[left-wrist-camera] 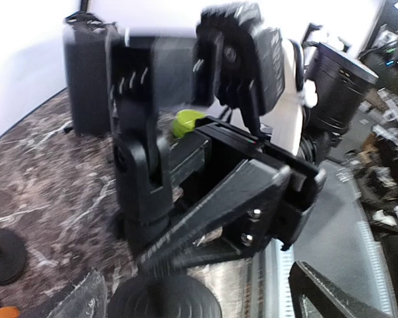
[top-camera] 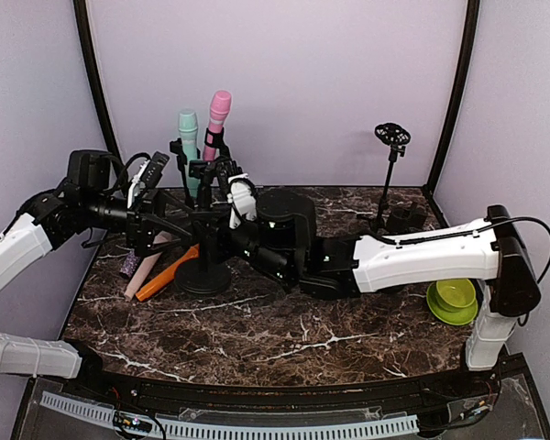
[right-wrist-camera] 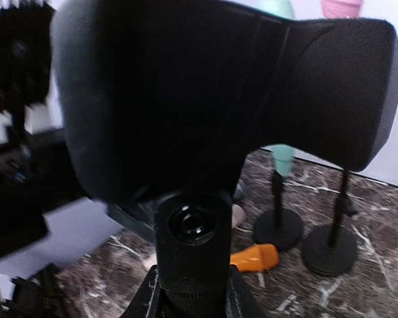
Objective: Remove the microphone from the stand
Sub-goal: Place the microphone stand at the corner of the board, then move the microphone stand with the microphone to the center of the board.
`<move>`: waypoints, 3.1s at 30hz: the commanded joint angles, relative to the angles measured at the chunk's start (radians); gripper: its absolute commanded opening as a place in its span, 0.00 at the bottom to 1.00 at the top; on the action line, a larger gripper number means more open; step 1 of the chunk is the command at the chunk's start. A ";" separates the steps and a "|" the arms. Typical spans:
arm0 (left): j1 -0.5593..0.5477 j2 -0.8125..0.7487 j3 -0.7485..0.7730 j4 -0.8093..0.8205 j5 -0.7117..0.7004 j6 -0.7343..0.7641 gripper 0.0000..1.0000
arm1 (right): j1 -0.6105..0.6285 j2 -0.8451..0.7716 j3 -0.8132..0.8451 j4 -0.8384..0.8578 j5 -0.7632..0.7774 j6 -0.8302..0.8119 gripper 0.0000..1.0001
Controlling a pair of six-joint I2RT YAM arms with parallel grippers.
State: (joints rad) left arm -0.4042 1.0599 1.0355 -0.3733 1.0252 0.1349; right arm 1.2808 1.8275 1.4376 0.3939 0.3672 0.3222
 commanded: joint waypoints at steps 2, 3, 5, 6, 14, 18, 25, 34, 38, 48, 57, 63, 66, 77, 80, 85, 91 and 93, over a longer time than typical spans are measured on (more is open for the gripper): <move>0.014 -0.013 0.045 -0.147 -0.235 0.133 0.99 | -0.069 -0.069 -0.085 0.052 0.338 -0.150 0.00; 0.021 -0.009 0.051 -0.168 -0.246 0.141 0.99 | -0.087 -0.065 -0.101 0.051 0.375 -0.159 0.00; 0.041 0.002 0.068 -0.222 -0.253 0.153 0.99 | -0.132 -0.056 -0.136 0.062 0.426 -0.173 0.00; 0.050 0.007 0.076 -0.242 -0.254 0.158 0.99 | -0.159 -0.048 -0.149 0.069 0.450 -0.172 0.00; 0.116 -0.003 0.096 -0.327 -0.227 0.205 0.99 | -0.373 0.125 -0.096 0.112 0.539 -0.190 0.00; 0.134 -0.003 0.104 -0.366 -0.227 0.222 0.99 | -0.452 0.233 -0.014 0.152 0.568 -0.216 0.00; 0.154 0.002 0.117 -0.385 -0.238 0.235 0.99 | -0.547 0.373 0.132 0.160 0.551 -0.246 0.00; 0.162 0.025 0.137 -0.382 -0.277 0.232 0.99 | -0.601 0.455 0.173 0.164 0.537 -0.255 0.00; 0.166 0.026 0.145 -0.397 -0.331 0.245 0.99 | -0.598 0.435 0.125 0.144 0.508 -0.238 0.24; 0.187 0.081 0.198 -0.474 -0.396 0.234 0.99 | -0.552 0.215 -0.116 0.071 0.394 -0.107 0.79; 0.200 0.178 0.290 -0.596 -0.498 0.250 0.99 | -0.472 0.022 -0.195 -0.115 0.212 0.036 0.81; 0.224 0.211 0.302 -0.618 -0.541 0.255 0.99 | -0.422 -0.001 -0.059 -0.185 -0.108 0.004 0.79; 0.235 0.200 0.275 -0.611 -0.540 0.282 0.99 | -0.416 0.070 0.135 -0.276 -0.232 -0.051 0.78; 0.253 0.165 0.191 -0.558 -0.536 0.333 0.99 | -0.411 0.408 0.722 -0.506 -0.273 -0.164 0.70; 0.254 0.175 0.184 -0.563 -0.525 0.334 0.99 | -0.410 0.449 0.751 -0.475 -0.259 -0.181 0.68; 0.254 0.173 0.184 -0.579 -0.522 0.346 0.99 | -0.410 0.491 0.735 -0.371 -0.227 -0.216 0.64; 0.255 0.175 0.198 -0.606 -0.525 0.367 0.99 | -0.409 0.534 0.735 -0.254 -0.214 -0.255 0.60; 0.255 0.183 0.211 -0.611 -0.527 0.367 0.99 | -0.409 0.551 0.739 -0.220 -0.193 -0.277 0.59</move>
State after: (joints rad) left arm -0.1547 1.2526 1.2324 -0.9443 0.4885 0.4789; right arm 0.8661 2.3516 2.1548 0.0338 0.1322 0.0940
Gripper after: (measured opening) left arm 0.988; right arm 0.600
